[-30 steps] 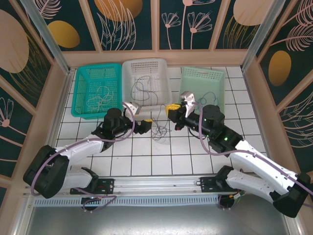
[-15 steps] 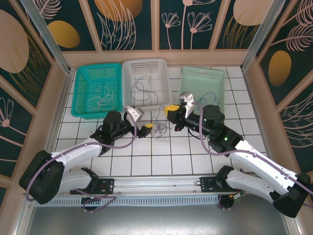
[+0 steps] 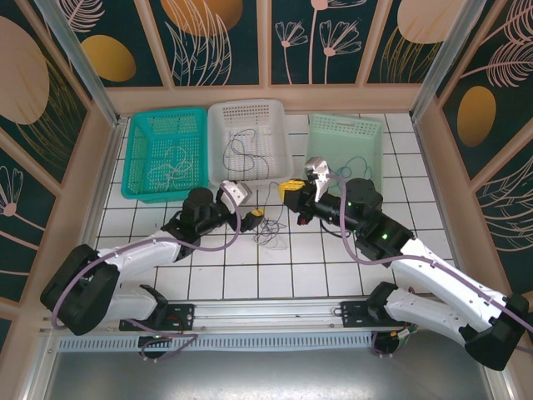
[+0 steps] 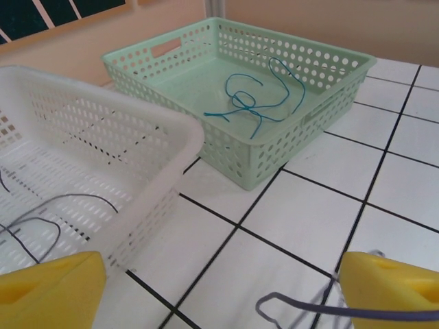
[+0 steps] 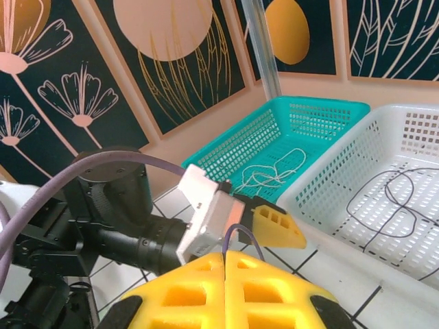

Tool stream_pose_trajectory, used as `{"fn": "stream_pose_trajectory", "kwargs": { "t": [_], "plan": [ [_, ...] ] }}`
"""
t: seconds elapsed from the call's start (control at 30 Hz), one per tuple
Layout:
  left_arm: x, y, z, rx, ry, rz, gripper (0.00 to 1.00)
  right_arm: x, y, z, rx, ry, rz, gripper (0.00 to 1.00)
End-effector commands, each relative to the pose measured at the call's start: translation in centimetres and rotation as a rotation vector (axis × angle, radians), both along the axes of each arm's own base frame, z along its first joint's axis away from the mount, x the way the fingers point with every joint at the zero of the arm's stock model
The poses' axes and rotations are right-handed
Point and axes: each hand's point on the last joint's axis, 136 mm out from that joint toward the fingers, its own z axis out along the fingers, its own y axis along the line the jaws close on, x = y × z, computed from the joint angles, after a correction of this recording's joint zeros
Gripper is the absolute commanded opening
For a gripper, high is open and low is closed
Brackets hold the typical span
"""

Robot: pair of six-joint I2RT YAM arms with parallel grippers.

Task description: Untangle the cables

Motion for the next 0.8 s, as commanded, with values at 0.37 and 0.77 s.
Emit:
{"fn": "stream_pose_trajectory", "kwargs": {
  "t": [0.37, 0.77],
  "plan": [
    [0.8, -1.2, 3.6, -0.149, -0.061, 0.019, 0.23, -0.7, -0.7, 2.4, 0.069, -0.026, 0.013, 0.0],
    [-1.0, -0.3, 1.3, -0.067, -0.056, -0.022, 0.73, -0.2, -1.6, 2.4, 0.078, -0.017, -0.015, 0.0]
  ]
}}
